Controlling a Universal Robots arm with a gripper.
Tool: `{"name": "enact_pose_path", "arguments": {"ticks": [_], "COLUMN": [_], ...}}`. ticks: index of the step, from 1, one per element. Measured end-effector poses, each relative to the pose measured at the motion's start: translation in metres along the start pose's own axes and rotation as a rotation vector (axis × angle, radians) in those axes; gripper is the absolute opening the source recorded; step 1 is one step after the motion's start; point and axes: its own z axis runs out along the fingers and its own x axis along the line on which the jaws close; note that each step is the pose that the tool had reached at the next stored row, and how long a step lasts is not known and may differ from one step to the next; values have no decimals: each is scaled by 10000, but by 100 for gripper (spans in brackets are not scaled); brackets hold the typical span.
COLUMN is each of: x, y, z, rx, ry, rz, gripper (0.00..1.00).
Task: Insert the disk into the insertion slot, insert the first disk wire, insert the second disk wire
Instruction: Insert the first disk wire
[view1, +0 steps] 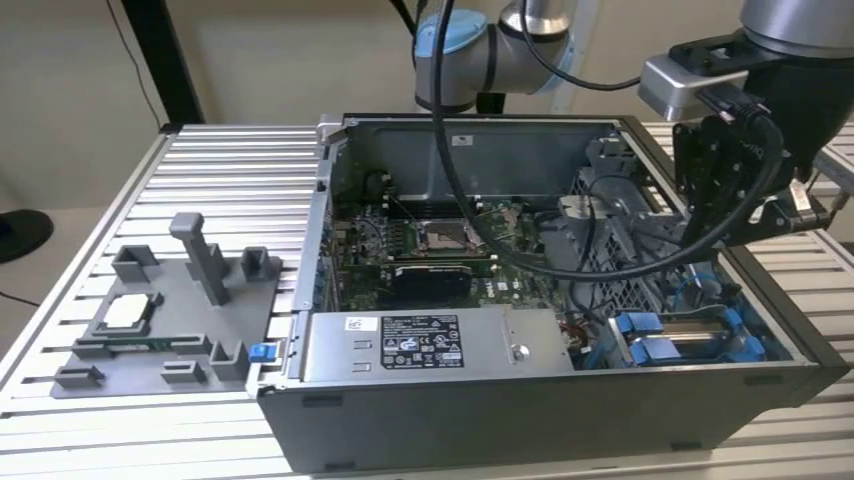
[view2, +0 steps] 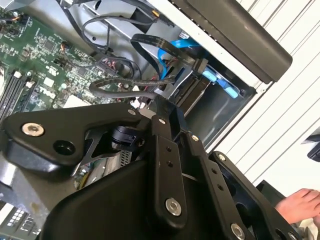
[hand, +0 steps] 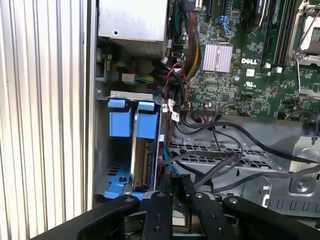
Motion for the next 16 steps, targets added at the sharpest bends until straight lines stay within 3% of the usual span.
{"name": "enact_pose_path", "arguments": {"ticks": [10, 16], "x": [68, 69], "y": [-100, -108], "z": [96, 103], "rx": [-165, -167], "ry": [-10, -13], "rz": [8, 9], "gripper": [0, 0]}}
